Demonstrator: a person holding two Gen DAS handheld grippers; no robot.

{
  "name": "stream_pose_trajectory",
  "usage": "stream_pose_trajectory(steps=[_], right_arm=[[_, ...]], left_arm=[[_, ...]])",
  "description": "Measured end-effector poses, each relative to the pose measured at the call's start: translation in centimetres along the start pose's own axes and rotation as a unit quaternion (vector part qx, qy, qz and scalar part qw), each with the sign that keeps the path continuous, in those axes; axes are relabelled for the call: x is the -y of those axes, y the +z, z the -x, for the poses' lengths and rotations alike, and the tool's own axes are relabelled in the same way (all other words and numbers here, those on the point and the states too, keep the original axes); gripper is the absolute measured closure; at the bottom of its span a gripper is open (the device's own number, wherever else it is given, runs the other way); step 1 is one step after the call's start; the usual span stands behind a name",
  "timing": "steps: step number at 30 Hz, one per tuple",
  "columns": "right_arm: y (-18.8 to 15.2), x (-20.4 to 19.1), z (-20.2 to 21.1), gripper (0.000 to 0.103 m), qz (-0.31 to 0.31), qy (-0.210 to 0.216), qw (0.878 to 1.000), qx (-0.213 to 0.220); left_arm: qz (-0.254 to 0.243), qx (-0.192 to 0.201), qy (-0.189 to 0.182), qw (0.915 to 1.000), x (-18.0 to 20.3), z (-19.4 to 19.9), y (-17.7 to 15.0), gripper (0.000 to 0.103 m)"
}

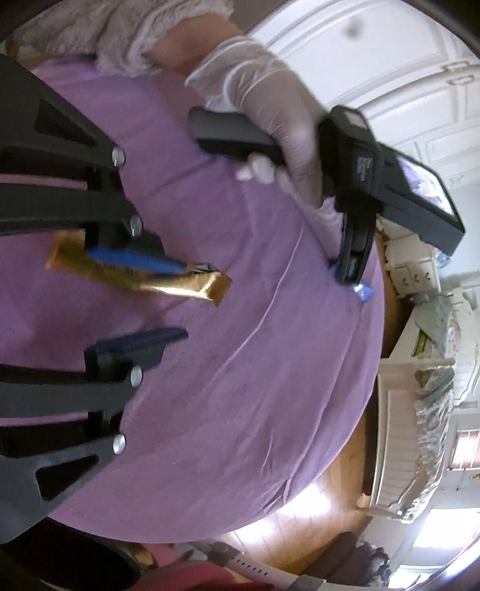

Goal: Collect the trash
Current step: 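Grasp the blue tube with the left tool while the right tool grasps the gold wrapper, then carry the blue tube and gold wrapper to the bin and release both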

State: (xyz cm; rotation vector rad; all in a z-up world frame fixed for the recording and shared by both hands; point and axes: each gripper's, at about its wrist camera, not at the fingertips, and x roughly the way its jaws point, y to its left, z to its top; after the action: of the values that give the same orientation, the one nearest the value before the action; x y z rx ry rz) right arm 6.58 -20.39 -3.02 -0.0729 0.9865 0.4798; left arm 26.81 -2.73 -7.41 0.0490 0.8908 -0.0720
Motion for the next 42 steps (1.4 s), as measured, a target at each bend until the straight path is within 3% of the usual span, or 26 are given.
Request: stream_pose_trajectory(steps=[2,9,12,15,20,24,28,34,42], right_arm=[[-0.1,0.1,-0.4,0.097,-0.004,0.002,1.000,0.001],[-1.8,3.3,3.2,0.099,-0.068,0.063,0.995,0.045],[-2.8,5.7,6.0,0.099,-0.107,0.097,0.986,0.080],[-4.1,8.3,8.7,0.099,-0.141,0.103,0.978,0.112],[-8.2,14.4,14.8,0.099,-0.206,0.061,0.961,0.177],[-12.7,19.6,20.7,0.099,-0.260,-0.013,0.935,0.240],[-16.5,23.7,24.1,0.098,-0.304,-0.062,0.911,0.270],[-21.0,28.6,25.8,0.098,-0.353,-0.091,0.889,0.277],[-22.9,31.8,24.0,0.098,-0.385,-0.102,0.876,0.270]], left_arm=[[0.018,-0.001,-0.020,0.9996,-0.8,0.5,-0.3,0.090],[0.031,0.048,-0.097,0.9936,0.0,6.7,-3.1,0.091],[0.021,0.070,-0.132,0.9886,2.5,10.1,-4.3,0.091],[-0.001,0.084,-0.171,0.9817,6.3,13.2,-5.4,0.091],[-0.051,0.097,-0.225,0.9682,14.2,16.2,-6.6,0.090],[-0.093,0.095,-0.266,0.9549,21.0,16.7,-7.5,0.090],[-0.124,0.081,-0.303,0.9413,26.7,16.4,-8.4,0.090],[-0.172,0.049,-0.334,0.9257,34.0,14.9,-9.2,0.090],[-0.200,0.023,-0.348,0.9157,37.7,13.9,-10.7,0.088]])
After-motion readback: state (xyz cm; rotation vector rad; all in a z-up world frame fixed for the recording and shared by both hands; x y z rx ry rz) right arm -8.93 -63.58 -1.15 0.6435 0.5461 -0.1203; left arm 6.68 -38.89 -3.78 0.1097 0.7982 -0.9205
